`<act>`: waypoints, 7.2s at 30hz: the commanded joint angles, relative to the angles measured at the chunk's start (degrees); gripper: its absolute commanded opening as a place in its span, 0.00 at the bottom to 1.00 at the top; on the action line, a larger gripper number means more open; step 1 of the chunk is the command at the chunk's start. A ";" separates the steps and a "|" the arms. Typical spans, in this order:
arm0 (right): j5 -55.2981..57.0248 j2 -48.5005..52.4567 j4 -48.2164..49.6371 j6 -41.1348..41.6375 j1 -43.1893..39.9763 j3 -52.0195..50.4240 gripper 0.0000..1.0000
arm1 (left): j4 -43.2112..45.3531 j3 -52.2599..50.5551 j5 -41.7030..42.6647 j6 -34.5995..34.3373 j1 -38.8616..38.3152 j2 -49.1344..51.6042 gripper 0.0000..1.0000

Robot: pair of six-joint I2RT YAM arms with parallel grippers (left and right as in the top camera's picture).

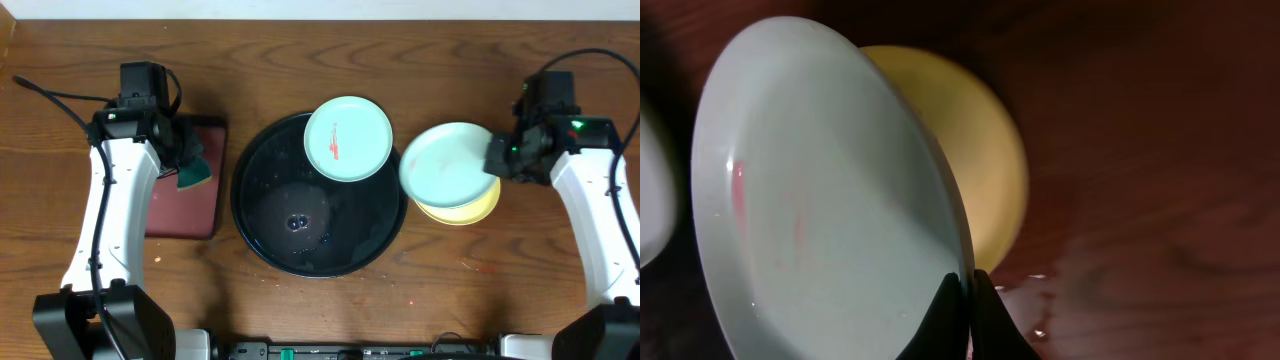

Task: Clean dirty plates on tray and stack at the side
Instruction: 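Lift the light-blue plate with the right gripper and stack it on the yellow plate, then release the plate and raise the right gripper away from the stack, then reach the right gripper to the last light-blue plate and pinch its rim, then wipe the last light-blue plate with the sponge in the left gripper, then move the sponge back over the water tray with the left gripper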

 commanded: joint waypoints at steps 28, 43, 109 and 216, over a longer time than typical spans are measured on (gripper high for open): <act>-12.50 6.80 18.12 -0.74 7.96 -0.83 0.38 | -0.11 0.31 -0.24 0.94 0.13 0.11 0.07; -16.50 35.82 12.20 -6.86 16.04 32.09 0.48 | -0.09 0.31 -0.22 0.94 0.13 0.11 0.08; -23.17 46.12 2.47 -10.16 28.26 28.28 0.01 | 5.57 0.20 9.33 12.52 -19.87 12.50 0.07; 16.26 25.73 0.26 -8.15 39.56 28.30 0.01 | -9.44 12.39 2.99 5.73 -1.07 8.98 0.07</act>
